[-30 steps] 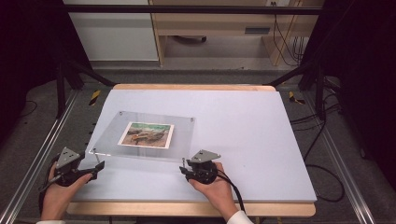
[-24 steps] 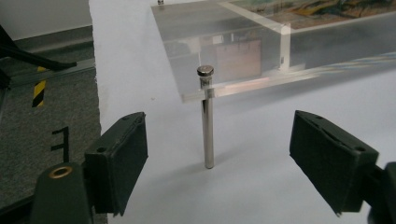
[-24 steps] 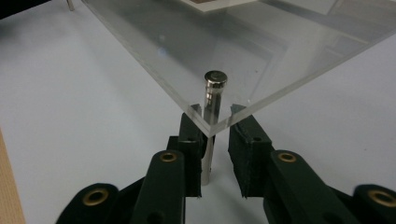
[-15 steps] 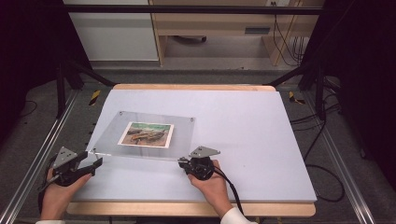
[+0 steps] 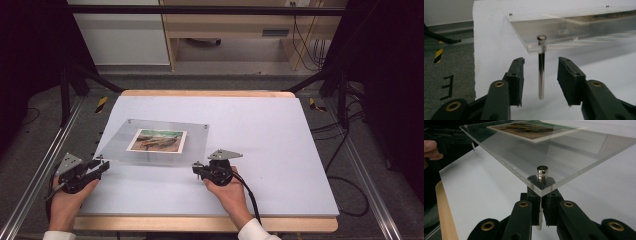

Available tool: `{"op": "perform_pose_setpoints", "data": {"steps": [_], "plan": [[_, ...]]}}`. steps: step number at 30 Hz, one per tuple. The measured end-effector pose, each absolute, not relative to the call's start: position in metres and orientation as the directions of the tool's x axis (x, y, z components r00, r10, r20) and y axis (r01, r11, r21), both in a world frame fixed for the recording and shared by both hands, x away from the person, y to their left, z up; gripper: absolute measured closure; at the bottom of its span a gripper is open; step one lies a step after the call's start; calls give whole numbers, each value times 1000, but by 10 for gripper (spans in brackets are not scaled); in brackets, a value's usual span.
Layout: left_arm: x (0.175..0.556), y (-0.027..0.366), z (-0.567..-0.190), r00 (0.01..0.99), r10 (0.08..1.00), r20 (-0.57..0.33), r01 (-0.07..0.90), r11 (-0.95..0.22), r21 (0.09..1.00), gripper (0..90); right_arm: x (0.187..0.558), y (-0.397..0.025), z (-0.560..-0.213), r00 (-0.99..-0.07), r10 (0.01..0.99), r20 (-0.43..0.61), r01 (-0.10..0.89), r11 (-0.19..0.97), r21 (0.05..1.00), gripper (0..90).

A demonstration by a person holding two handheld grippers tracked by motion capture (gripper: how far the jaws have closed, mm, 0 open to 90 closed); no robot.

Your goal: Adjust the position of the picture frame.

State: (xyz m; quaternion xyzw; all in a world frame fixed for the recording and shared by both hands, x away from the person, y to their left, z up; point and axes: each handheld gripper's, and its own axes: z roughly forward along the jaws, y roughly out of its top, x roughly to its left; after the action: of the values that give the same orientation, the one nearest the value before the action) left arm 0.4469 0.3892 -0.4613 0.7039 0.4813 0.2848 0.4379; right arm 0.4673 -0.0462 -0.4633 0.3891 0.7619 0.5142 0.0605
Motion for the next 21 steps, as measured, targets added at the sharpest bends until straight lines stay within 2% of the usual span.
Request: {"op": "perform_pose_setpoints", "data": {"steps": [9,18,21], "plan": [[458,388,-463,383,920,-79,404,-90,910,831,467,-46,-463,-688,658,307,530,166,832,848],[457,385,-454,355,922,-157,407,-1,914,842,467,-42,-460,-664,700,262,470,119,875,814],[456,384,-452,354,922,-157,411,-2,912,842,468,-40,-460,-655,711,257,459,104,882,809]]}}
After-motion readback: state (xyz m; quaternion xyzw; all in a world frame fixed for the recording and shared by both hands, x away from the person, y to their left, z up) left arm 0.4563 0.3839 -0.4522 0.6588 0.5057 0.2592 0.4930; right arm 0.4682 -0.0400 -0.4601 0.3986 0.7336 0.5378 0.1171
